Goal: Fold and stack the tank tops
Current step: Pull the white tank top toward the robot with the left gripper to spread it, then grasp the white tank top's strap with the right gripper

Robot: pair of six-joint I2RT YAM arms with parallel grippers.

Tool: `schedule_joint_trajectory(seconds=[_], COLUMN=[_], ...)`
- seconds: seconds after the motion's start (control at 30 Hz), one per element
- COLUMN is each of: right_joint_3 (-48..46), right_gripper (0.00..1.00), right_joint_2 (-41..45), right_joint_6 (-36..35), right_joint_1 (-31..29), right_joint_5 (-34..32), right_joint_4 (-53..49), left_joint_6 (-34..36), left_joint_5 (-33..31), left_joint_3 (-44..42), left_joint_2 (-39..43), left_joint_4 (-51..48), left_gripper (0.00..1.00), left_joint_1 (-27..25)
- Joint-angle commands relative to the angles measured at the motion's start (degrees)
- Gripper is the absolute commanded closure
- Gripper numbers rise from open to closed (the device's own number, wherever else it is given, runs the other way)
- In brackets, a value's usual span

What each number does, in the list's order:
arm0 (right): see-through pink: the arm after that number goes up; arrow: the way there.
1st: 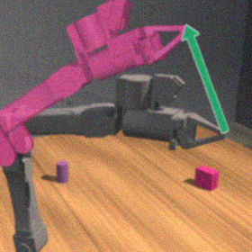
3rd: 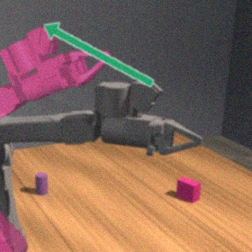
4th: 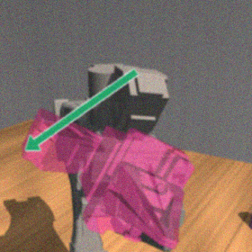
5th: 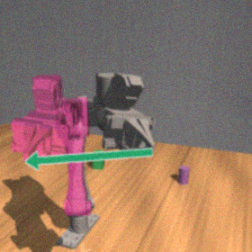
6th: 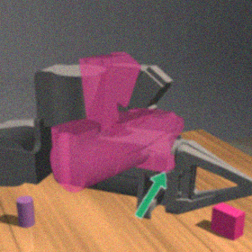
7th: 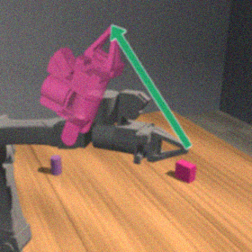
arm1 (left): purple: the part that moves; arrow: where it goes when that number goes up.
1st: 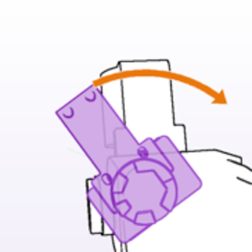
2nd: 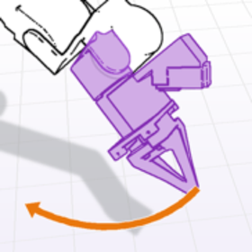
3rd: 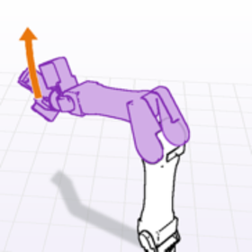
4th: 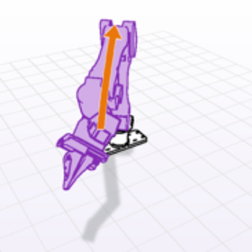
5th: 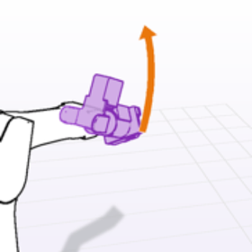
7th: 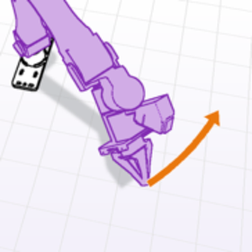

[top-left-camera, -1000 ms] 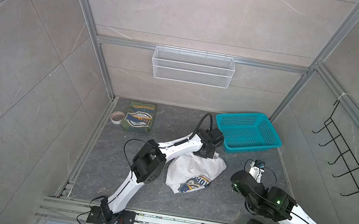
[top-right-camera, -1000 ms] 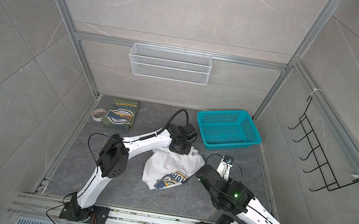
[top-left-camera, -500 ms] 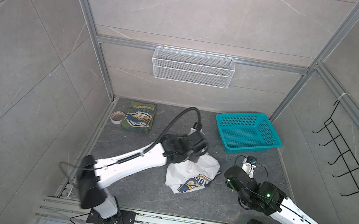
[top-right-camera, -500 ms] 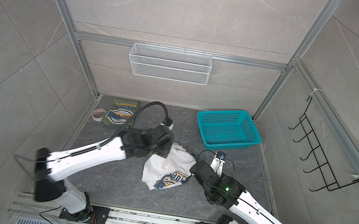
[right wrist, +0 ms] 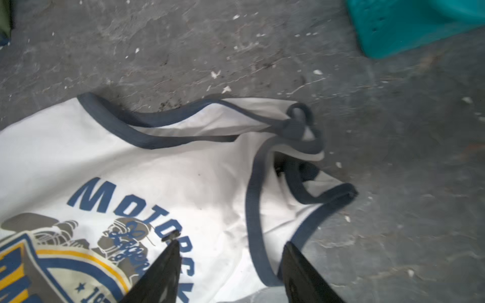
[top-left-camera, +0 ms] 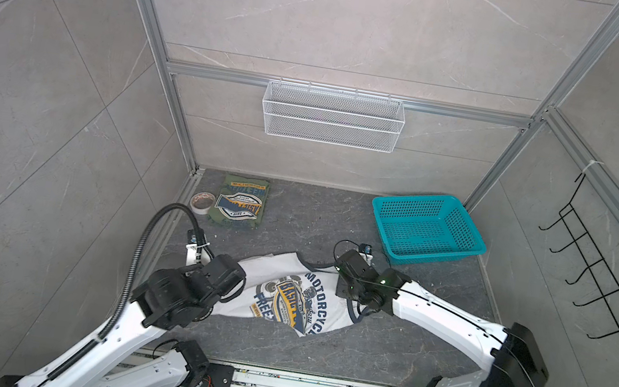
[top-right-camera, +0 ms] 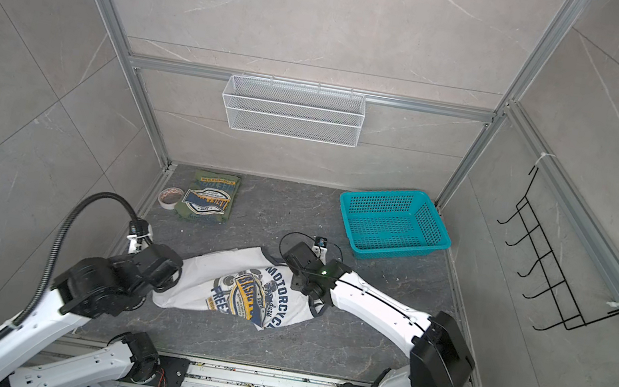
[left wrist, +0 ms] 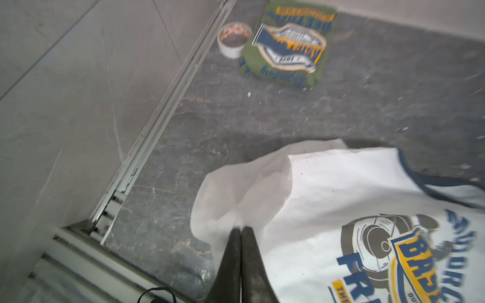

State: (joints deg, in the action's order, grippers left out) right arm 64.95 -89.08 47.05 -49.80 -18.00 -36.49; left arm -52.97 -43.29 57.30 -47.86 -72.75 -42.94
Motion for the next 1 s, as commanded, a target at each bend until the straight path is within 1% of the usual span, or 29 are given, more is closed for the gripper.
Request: schedule_joint_trajectory(seconds=[0.0,0.13,0.27,0.4,0.53,0.6,0.67,0.77,0.87,0.97], right_joint_3=[5.0,12.5,19.3,28.0,35.9,38.8,42.3,48.0,51.7,52.2], right_gripper=[0.38,0.38,0.36,0.36,0.36,0.36,0.36,0.37,0.4,0.46], right_joint_2=[-5.1,-13.1,-19.7,-27.6,-35.4,-39.0,-42.2,-46.6,-49.3,-50.0], right_joint_6=[-2.8,-5.3,-7.0,-8.9,-8.7,-7.8,-7.7,-7.0,-7.2,-7.2], right_joint_1=[0.2,0.2,0.4,1.2,3.2,4.6,5.9,6.7,6.8,6.8], right_joint_5=[6.0,7.9,8.8,12.0,14.7,17.4,21.7,23.8,26.6,30.0], right_joint_4=[2.9,2.4,2.3,2.2,0.3,0.8,0.9,-1.6,-2.5,-1.3], left_joint_6=[-1.8,0.3,0.6,0.7,0.8,0.8,0.8,0.5,0.5,0.4], left_joint_5=[1.4,1.8,1.9,2.0,2.0,2.0,2.1,2.1,2.2,2.1], left_joint_3=[-2.0,-4.0,-5.1,-6.1,-6.5,-6.6,-7.0,-7.5,-8.0,-8.1], left_joint_2=[-1.7,-1.0,0.1,0.9,1.3,1.6,1.9,2.2,2.2,2.1], left_joint_4=[2.9,6.3,7.6,8.2,8.3,8.3,8.3,8.4,8.8,8.9], left_gripper=[1.0,1.0,1.0,1.0,1.0,1.0,1.0,1.0,1.0,1.0], left_joint_1=[1.6,2.4,3.1,3.7,4.0,4.1,4.2,4.2,4.4,4.4])
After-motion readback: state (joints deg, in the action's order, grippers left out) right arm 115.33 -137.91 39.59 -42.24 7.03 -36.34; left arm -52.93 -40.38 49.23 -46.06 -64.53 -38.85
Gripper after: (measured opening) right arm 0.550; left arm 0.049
